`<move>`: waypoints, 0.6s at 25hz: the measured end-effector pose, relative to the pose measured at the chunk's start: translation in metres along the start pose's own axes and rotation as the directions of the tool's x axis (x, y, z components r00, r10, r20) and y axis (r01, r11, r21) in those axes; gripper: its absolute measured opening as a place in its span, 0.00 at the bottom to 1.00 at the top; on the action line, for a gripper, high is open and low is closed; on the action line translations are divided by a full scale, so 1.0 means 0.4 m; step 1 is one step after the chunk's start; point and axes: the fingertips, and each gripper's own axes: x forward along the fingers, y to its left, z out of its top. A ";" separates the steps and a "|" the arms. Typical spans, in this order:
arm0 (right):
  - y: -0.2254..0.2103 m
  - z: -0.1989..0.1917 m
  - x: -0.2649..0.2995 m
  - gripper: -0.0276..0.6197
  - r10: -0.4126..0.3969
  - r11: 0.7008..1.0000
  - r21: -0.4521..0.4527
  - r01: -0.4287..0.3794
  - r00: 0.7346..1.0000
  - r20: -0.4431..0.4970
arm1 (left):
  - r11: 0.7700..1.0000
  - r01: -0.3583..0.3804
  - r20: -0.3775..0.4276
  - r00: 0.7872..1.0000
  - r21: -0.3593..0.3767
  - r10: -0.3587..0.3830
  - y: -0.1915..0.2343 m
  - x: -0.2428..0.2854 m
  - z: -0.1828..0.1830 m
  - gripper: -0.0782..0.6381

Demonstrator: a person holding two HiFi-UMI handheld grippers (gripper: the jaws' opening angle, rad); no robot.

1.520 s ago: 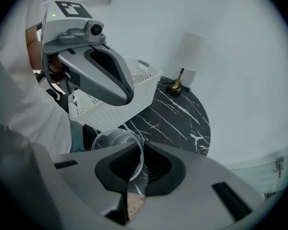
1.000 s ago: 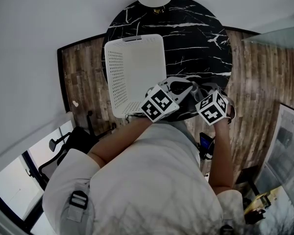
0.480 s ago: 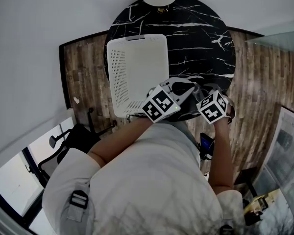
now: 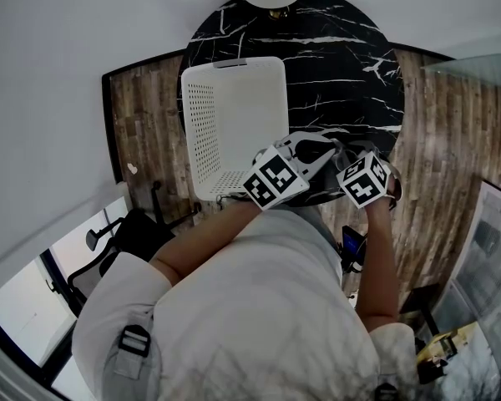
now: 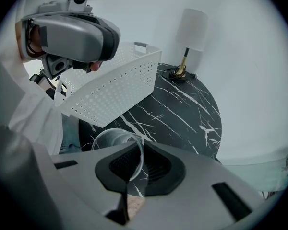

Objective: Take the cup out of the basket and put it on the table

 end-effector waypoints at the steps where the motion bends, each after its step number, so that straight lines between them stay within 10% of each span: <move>1: -0.001 -0.002 0.003 0.08 0.001 1.000 0.000 -0.001 1.000 -0.002 | 1.000 0.001 0.000 1.000 -0.001 -0.001 0.000 0.001 0.000 0.12; 15: -0.002 -0.020 0.038 0.08 0.015 1.000 0.006 -0.015 1.000 -0.021 | 1.000 -0.003 -0.001 1.000 -0.006 0.003 -0.004 0.002 -0.006 0.12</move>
